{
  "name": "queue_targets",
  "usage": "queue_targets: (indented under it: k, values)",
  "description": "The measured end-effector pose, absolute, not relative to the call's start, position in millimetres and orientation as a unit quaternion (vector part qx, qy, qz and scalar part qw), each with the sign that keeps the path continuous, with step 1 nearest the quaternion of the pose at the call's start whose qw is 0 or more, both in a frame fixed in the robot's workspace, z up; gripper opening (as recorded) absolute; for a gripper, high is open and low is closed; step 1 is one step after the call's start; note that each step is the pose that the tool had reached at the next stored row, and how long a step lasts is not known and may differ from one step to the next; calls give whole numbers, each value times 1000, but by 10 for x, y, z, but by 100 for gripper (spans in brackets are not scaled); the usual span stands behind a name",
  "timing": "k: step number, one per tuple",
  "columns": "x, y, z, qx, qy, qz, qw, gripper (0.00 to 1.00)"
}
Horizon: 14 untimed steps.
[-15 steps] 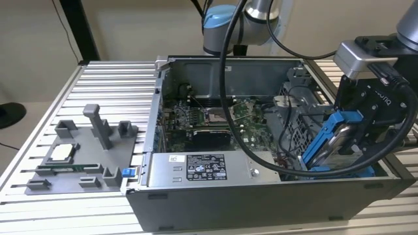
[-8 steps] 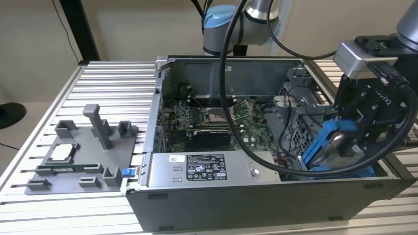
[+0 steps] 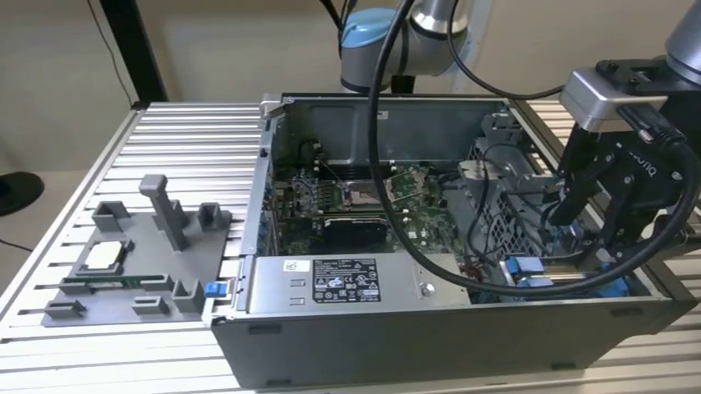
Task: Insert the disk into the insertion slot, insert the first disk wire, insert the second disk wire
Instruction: 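Insert the disk into the insertion slot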
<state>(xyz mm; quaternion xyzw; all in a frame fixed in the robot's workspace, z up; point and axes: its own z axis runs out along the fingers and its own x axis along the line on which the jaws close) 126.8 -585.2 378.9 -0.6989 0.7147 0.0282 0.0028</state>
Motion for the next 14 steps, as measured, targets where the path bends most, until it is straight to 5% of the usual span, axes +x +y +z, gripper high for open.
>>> queue_targets:
  k: [14]
  values:
    - [1259,-5733,4176,-699,715,26,0,100]
